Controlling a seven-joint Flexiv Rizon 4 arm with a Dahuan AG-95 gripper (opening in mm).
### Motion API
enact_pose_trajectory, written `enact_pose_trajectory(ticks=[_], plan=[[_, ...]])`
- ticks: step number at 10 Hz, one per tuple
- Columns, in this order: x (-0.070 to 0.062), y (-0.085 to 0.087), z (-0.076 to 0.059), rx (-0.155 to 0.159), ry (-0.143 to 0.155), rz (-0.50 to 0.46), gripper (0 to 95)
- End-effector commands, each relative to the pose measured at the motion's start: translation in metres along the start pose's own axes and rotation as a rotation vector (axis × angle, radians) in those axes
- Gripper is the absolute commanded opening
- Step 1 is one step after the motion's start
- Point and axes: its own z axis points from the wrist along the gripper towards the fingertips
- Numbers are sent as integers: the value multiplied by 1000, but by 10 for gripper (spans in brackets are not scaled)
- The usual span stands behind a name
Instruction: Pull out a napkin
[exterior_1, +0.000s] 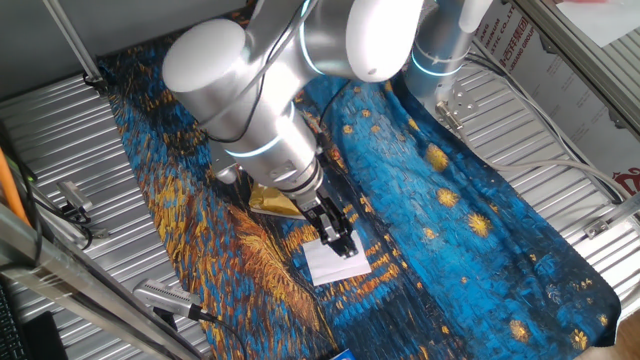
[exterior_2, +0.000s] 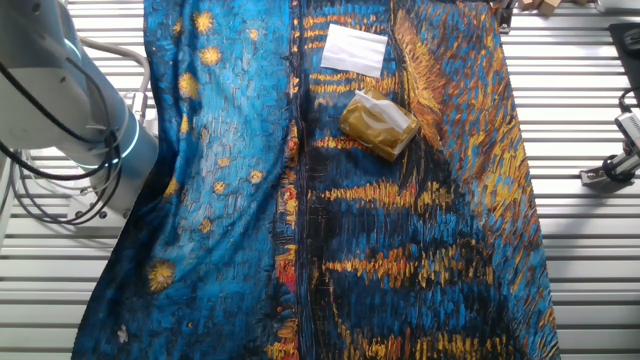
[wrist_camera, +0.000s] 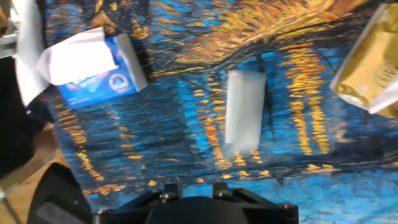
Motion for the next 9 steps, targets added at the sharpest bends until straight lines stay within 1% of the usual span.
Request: enact_pose_trajectory(ticks=[1, 3, 4, 5, 7, 8, 9], plan=[[0, 0, 0, -62, 18, -16, 950], [0, 0, 0, -105, 30, -35, 950], [0, 0, 0, -177, 60, -56, 950], [0, 0, 0, -267, 90, -88, 950], [0, 0, 0, -390, 129, -138, 950], [0, 0, 0, -376, 131, -139, 950], [0, 0, 0, -248, 100, -123, 950]])
